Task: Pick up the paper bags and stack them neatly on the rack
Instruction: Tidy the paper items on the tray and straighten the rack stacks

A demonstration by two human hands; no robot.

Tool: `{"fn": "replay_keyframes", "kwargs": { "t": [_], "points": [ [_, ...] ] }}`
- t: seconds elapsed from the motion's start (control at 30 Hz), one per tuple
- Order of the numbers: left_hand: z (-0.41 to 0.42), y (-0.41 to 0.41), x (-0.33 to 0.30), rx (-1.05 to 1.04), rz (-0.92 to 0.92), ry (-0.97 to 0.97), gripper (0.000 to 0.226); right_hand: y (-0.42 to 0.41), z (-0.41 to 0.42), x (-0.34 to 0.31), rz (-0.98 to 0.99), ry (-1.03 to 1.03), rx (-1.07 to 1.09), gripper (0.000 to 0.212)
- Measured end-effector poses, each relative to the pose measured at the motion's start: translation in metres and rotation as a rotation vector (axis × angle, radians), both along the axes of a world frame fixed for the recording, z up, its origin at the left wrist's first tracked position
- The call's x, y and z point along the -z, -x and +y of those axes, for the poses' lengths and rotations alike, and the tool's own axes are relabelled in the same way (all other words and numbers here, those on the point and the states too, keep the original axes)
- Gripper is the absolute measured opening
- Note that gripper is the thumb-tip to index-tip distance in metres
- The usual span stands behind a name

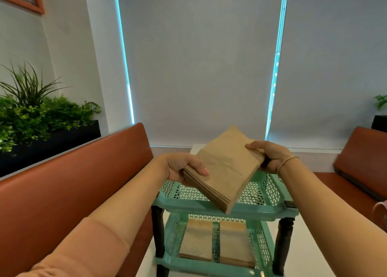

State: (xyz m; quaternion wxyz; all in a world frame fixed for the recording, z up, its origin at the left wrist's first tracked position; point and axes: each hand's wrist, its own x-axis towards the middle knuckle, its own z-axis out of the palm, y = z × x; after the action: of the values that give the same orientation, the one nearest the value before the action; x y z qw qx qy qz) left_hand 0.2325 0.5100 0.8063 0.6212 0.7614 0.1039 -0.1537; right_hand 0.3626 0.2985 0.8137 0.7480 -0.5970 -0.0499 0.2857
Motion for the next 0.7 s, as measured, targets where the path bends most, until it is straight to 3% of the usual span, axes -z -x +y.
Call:
{"fn": "replay_keyframes", "kwargs": {
  "t": [0.1,0.2,0.23,0.3,0.37,0.53,0.7],
  "points": [
    [0.007,-0.002,0.0,-0.049,-0.053,0.087,0.028,-0.005,-0.003,0.004,-0.022,0.001,0.026,0.01],
    [0.008,-0.005,0.002,-0.031,-0.139,0.041,0.042,-0.011,-0.002,0.001,-0.103,-0.039,0.099,0.012],
    [0.007,-0.007,0.002,-0.022,-0.177,0.024,0.049,-0.014,-0.001,-0.002,-0.158,-0.09,0.139,0.024],
    [0.004,-0.013,0.001,-0.033,-0.243,-0.009,0.061,-0.02,0.003,-0.012,-0.257,-0.22,0.211,0.071],
    [-0.002,-0.019,0.002,-0.086,-0.326,-0.108,0.065,-0.017,0.007,-0.027,-0.368,-0.265,0.233,0.093],
    [-0.007,-0.036,0.036,-0.188,-0.38,-0.294,0.091,-0.001,0.019,-0.04,-0.629,-0.124,0.108,0.088],
    [-0.011,-0.048,0.065,-0.165,-0.261,-0.384,0.09,-0.002,0.024,-0.019,-0.691,0.071,-0.042,0.082]
  ]
}}
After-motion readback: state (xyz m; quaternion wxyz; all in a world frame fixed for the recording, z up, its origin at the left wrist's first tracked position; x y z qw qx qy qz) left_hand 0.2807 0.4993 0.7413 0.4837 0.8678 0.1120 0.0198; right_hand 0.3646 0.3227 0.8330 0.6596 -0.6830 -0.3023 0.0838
